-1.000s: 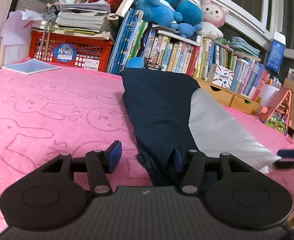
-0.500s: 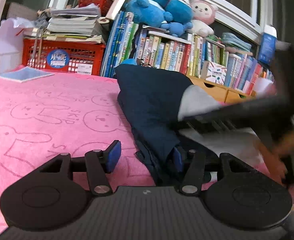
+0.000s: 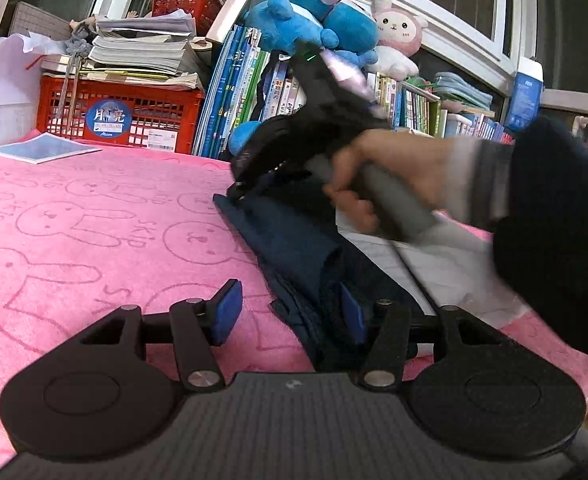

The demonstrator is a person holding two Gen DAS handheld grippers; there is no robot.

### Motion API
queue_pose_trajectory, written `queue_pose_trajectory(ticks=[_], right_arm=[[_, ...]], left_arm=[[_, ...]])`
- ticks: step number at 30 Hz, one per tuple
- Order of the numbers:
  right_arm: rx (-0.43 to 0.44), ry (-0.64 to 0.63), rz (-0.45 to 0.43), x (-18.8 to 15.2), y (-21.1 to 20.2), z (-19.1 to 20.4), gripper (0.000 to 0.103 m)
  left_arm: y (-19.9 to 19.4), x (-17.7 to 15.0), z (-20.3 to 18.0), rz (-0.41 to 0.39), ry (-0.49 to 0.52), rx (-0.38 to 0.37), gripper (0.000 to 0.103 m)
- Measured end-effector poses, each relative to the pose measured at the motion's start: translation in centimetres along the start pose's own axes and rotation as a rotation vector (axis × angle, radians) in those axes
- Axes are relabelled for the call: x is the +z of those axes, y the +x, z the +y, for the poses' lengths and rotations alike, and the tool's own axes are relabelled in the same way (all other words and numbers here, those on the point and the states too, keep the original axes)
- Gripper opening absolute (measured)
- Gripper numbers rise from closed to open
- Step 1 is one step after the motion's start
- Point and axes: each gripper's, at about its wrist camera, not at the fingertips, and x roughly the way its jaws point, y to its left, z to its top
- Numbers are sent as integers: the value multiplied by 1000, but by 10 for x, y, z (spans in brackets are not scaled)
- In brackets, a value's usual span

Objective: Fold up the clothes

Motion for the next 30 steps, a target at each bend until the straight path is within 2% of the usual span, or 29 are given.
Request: queue_pose_trajectory(ticks=[2, 4, 5, 6, 8, 12, 14, 17, 19, 20, 21, 22, 25, 27, 30], right_arm=[[14, 95, 0, 9, 10, -13, 19], [57, 133, 0, 9, -1, -22, 24], [83, 132, -28, 4, -16, -26, 29], [109, 131, -56, -1, -31, -29, 41], [160, 129, -111, -10, -61, -36, 55], [232, 94, -197, -54, -132, -47, 58], [237, 82, -208, -85, -156, -47, 59], [162, 41, -224, -140, -180, -38, 62], [91, -31, -273, -176, -194, -25, 74], [57, -88, -304, -194, -202, -16, 85], [36, -161, -330, -208, -208, -6, 91], [24, -236, -351, -220, -214, 5, 93], [-98, -407, -364, -234, -213, 36, 95], [-163, -424, -372, -232, -203, 43, 95], [-229, -374, -348, -227, -191, 40, 97]], left_arm=[[-1, -1, 1, -5, -2, -7, 52], [-1, -2, 3, -11, -10, -13, 52], [-1, -2, 3, -14, -12, -16, 52], [-2, -3, 4, -17, -13, -18, 52], [-2, -3, 4, -21, -18, -21, 52], [-2, -4, 6, -26, -28, -28, 52], [-2, -4, 6, -26, -34, -29, 52], [-2, -3, 6, -24, -39, -29, 52], [-2, -2, 7, -20, -44, -31, 52], [-2, -2, 8, -17, -53, -36, 52], [-2, -1, 10, -14, -65, -44, 52], [-2, 0, 12, -11, -80, -53, 52], [-2, 2, 20, 2, -129, -81, 52], [-2, 3, 19, 10, -125, -79, 52], [-1, 6, 11, 33, -72, -50, 52]])
